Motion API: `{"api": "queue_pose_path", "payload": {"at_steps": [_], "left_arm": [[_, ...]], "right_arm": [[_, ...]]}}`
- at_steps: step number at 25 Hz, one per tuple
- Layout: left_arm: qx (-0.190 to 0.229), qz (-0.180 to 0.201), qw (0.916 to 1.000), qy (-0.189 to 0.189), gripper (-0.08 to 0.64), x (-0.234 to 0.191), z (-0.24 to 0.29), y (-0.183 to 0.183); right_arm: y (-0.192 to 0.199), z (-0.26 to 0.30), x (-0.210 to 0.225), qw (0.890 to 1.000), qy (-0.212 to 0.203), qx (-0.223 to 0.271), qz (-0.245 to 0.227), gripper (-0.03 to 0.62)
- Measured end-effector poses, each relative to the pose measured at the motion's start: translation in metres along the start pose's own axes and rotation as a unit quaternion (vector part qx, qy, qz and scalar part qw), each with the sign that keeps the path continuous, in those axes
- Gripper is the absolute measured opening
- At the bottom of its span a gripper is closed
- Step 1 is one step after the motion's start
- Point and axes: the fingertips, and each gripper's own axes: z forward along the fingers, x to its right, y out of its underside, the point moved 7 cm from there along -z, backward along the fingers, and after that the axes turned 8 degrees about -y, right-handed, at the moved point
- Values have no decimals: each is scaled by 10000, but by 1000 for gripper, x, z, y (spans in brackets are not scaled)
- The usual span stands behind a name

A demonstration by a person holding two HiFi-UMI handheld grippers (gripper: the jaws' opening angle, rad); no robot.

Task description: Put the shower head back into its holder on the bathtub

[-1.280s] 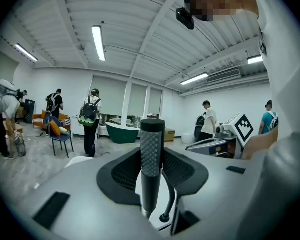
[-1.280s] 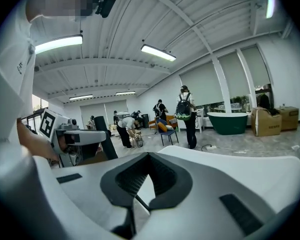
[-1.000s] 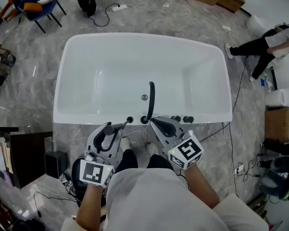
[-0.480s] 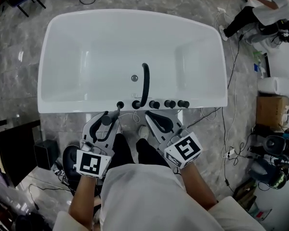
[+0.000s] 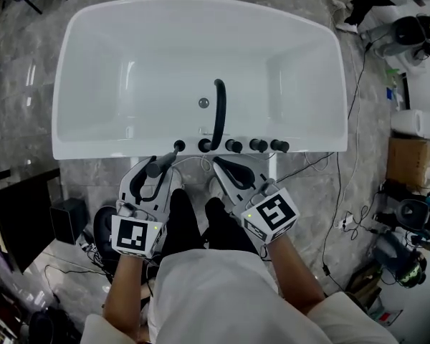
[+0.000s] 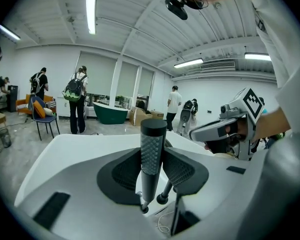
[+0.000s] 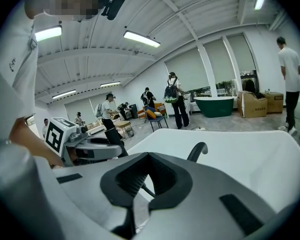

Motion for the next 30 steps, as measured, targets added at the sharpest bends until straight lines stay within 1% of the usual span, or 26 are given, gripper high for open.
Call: {"api": "queue_pose_path", "payload": {"at_steps": [5,12,20,25,30], "left_arm": [[-80,87,9999,-1,141,3,15,13],[-191,-22,9998,-94,141,3,30,29],[-400,-224,9986,-264,141,-4,48,60],[-494,-190,9983,-237,141,-2,56,72],[-577,-190,9977,-301,141,-4,67,81]], "right_arm": [[12,0,8,10000,-79,-37,14,15],[24,-3,17,9999,-78,-110,102,15],[39,0,26,9995,-164,-233,157,15],[50,2,28,9991,-191,-287,233,15],[56,5,33,9989,-165,-310,323,15]]}}
